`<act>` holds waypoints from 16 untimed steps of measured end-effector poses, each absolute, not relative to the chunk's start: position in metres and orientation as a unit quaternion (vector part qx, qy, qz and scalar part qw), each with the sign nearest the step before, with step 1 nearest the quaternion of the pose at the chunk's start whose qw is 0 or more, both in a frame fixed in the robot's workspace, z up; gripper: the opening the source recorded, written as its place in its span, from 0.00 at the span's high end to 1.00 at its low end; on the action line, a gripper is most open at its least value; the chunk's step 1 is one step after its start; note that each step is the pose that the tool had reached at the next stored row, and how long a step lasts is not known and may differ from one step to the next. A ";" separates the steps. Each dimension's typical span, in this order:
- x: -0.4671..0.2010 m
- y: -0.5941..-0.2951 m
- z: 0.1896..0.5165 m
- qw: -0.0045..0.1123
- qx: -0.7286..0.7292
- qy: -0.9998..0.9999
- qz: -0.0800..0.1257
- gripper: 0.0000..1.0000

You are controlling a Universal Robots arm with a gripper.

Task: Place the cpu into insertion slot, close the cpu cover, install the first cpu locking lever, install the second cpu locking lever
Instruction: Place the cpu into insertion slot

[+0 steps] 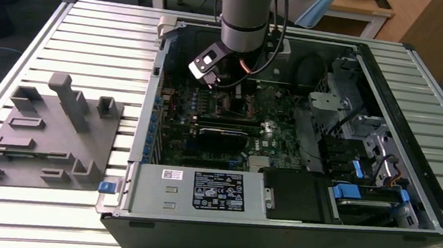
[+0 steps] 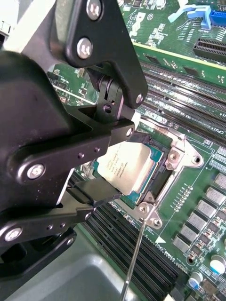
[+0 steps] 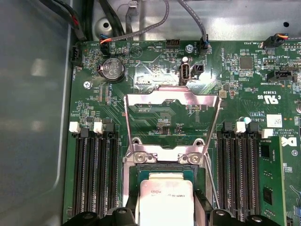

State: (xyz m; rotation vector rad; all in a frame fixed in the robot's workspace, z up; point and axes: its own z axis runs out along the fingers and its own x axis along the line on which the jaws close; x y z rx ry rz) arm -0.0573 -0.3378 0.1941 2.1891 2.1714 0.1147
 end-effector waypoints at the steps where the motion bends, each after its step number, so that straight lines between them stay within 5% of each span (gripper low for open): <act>1: -0.057 -0.338 0.194 0.028 0.709 0.703 0.037 0.46; 16: -0.057 -0.338 0.192 0.028 0.709 0.703 0.037 0.46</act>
